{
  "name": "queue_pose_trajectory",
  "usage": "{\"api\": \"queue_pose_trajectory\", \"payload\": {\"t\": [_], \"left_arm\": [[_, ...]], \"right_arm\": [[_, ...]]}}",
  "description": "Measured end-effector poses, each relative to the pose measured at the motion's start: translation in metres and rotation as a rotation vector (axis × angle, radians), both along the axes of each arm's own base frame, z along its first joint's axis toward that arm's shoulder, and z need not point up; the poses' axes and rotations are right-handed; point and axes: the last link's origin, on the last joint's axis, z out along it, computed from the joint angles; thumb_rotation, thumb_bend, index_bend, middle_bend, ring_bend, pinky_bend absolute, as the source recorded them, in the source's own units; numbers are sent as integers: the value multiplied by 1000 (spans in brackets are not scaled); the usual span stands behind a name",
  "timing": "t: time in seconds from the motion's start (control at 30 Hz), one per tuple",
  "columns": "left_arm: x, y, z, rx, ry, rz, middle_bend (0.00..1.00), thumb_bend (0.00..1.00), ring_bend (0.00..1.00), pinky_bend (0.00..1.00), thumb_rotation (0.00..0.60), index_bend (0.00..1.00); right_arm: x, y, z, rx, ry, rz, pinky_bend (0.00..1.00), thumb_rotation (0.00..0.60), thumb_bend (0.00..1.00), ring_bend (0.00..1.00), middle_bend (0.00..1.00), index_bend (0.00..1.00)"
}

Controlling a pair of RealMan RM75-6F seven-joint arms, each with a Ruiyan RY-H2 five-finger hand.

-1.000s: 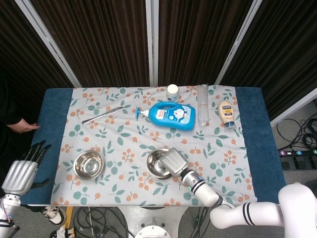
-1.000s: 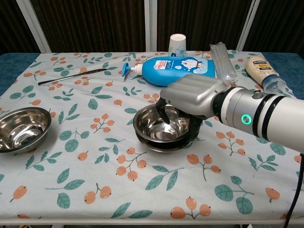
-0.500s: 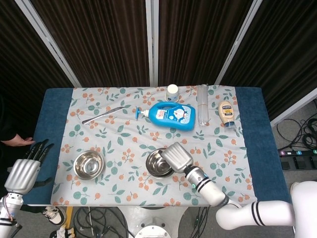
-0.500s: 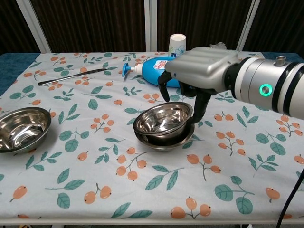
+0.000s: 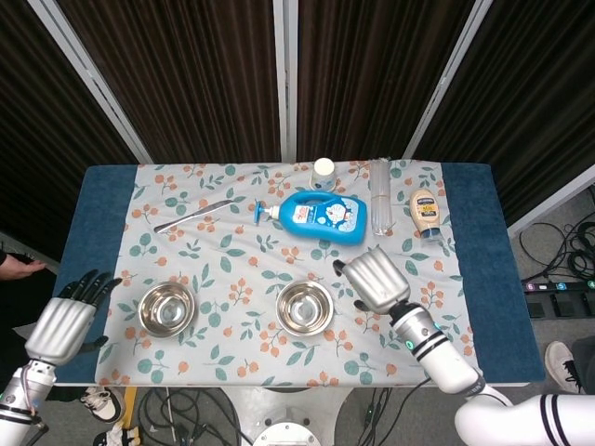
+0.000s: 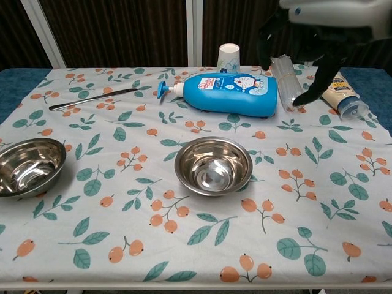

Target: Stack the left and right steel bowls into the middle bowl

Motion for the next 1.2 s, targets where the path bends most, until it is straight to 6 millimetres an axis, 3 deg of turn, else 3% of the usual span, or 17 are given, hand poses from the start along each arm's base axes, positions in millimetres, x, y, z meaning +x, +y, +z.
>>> {"api": "queue_pose_trajectory", "payload": {"t": [0.33,0.6,0.67,0.83,1.0,1.2], "left_arm": [[19,2,-38,-253,255,-146,282,143,213,402,600,296],[22,14,-72,-309,324,-177,309,153,229,418,600,315],[20,16,-78,-312,339,-178,333,155,294,493,600,325],[17,22,-85,-289,358,-179,358,159,565,734,600,364],[14,28,-86,-257,357,-160,365,163,678,797,600,387],[9,28,-94,-265,365,-136,387,175,720,826,600,406]], "right_arm": [[-14,-5,57,-123,-139,-52,836,600,0,938,953,415],[-30,-7,63,-143,-154,-92,836,600,0,939,952,412],[-35,-8,64,-145,-153,-104,835,600,0,939,951,411],[-39,-9,68,-155,-159,-112,835,600,0,938,950,406],[-43,-10,71,-164,-157,-117,835,600,0,939,949,406],[-48,-10,72,-164,-155,-131,834,600,0,938,949,406]]}}
